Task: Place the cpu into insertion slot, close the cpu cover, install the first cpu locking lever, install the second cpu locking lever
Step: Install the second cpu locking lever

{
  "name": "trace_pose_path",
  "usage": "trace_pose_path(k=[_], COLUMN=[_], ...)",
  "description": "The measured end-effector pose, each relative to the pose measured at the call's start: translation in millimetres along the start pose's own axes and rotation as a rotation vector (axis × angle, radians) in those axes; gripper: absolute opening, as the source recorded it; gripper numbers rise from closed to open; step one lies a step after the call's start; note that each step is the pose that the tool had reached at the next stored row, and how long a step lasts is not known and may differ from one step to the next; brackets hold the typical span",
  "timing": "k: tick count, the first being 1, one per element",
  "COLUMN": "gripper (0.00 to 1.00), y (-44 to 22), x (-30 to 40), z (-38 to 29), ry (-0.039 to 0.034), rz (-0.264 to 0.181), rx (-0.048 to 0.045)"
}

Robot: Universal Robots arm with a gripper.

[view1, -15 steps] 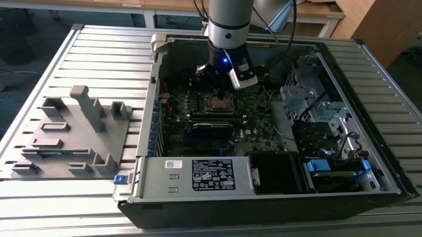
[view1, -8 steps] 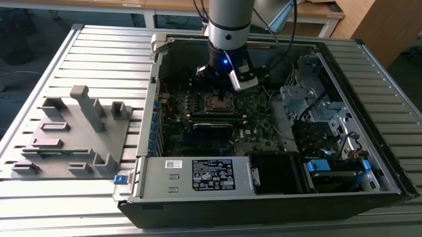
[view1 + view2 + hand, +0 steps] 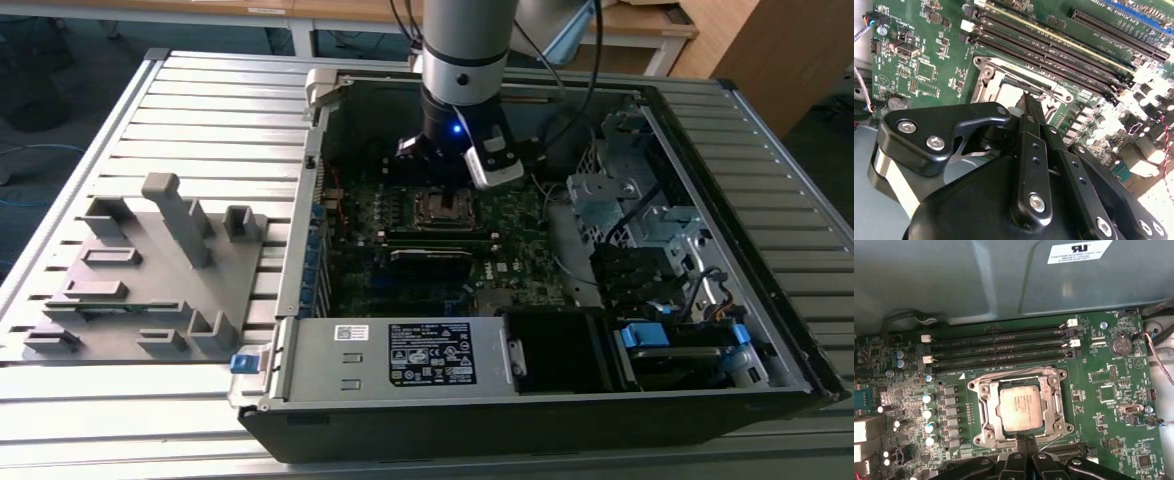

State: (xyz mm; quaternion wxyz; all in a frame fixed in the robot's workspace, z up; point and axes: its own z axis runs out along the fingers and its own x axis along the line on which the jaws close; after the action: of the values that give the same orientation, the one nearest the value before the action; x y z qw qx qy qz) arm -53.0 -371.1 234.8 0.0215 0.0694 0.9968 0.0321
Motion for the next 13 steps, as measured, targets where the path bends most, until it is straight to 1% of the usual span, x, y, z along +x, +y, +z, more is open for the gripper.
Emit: trace_pose_path(k=[13], gripper=[0.10], y=[-11.5], x=[-1.6], z=[-0.5], ry=[-0.0003], rz=[0.000], rx=[0.0025])
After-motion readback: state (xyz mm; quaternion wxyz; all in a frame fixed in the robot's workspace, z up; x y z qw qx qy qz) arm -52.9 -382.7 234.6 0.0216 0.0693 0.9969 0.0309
